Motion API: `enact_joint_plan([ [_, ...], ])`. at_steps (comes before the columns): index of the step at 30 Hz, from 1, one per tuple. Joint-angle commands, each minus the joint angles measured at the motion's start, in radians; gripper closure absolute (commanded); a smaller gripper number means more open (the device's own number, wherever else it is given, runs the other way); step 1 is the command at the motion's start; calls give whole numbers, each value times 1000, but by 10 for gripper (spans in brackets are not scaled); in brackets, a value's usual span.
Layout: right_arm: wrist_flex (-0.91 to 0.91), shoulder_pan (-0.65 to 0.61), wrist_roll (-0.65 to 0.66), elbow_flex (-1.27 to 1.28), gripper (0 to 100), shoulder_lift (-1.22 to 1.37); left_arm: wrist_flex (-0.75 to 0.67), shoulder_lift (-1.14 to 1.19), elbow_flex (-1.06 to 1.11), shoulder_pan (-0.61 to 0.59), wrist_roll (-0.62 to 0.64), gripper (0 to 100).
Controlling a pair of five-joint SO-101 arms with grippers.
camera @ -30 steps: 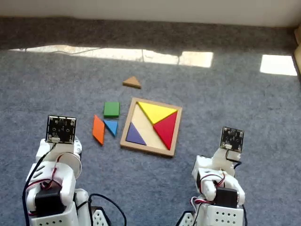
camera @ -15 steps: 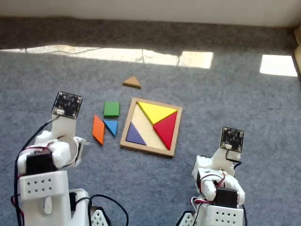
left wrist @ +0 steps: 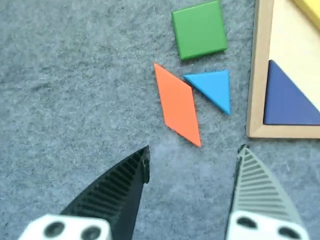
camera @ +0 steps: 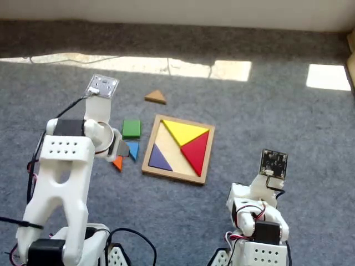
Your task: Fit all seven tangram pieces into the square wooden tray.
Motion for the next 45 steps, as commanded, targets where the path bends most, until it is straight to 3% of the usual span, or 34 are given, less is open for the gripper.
enact_joint_plan([
  [1,8,8,-12,93,986,-10,-12,76,-117,42,48,730],
  [14,8,8,-12,93,986,-10,-112,403,-286,56,89,730],
  [38,8,8,-12,93,986,-10,-103,975,-762,91,92,733],
  [45,8,8,-12,93,986,-10,-17,1087,-915,94,91,866],
])
